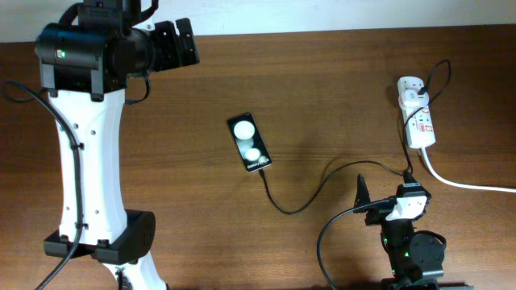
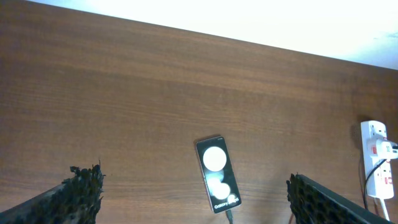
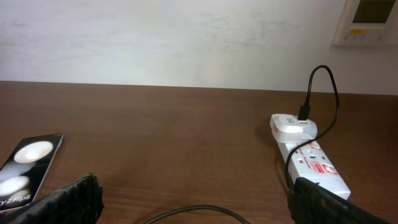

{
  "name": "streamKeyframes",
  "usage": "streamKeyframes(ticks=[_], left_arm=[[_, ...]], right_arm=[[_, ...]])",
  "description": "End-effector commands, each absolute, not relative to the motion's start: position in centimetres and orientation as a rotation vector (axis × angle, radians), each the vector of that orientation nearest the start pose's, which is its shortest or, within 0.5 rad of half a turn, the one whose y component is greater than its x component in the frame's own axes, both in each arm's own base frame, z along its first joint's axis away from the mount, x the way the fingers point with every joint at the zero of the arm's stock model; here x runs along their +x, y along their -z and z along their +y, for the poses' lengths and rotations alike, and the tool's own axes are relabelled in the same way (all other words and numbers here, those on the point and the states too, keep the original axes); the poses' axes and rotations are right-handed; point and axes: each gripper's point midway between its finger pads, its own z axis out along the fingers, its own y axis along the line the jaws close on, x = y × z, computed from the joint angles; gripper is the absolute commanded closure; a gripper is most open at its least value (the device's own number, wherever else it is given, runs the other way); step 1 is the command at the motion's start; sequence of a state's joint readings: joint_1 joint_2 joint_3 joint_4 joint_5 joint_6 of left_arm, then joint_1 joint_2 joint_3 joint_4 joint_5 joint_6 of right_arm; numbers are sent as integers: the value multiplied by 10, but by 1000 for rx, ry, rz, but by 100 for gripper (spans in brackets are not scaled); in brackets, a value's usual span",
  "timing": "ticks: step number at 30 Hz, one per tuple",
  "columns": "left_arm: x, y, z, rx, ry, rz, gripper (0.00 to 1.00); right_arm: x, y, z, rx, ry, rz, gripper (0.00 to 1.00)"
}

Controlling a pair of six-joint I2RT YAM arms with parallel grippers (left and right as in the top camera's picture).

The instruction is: Plug charger to phone and switch on socket

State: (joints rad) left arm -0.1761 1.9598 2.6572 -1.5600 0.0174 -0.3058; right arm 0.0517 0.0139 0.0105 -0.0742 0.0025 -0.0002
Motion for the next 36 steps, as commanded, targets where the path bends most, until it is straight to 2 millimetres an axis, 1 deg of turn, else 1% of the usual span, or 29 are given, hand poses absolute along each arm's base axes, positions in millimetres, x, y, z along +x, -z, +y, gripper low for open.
streamKeyframes(ticks=[1, 7, 12, 16, 19, 21, 26, 33, 36], left_arm=[[424, -374, -75, -149, 215, 2439, 1], [424, -374, -75, -150, 214, 2440, 1], [422, -378, -74, -150, 215, 2428, 1], [412, -384, -69, -157, 196, 2419, 1], [401, -382, -68, -157, 194, 2430, 1], [400, -381, -68, -156, 199, 2412, 1], [397, -370, -69, -148, 218, 2361, 1], [373, -348, -67, -136, 251, 2287, 1], [363, -342, -64, -93, 247, 2203, 1]], right_arm=[[246, -156, 14, -47, -44, 1648, 1], [246, -156, 14, -48, -44, 1648, 1], [246, -156, 14, -48, -44, 1648, 1], [246, -156, 14, -48, -44, 1648, 1], [246, -156, 14, -48, -44, 1648, 1], [246, -156, 14, -48, -44, 1648, 1], [246, -156, 14, -48, -44, 1648, 1], [246, -156, 14, -48, -44, 1648, 1], [246, -156, 14, -48, -44, 1648, 1]])
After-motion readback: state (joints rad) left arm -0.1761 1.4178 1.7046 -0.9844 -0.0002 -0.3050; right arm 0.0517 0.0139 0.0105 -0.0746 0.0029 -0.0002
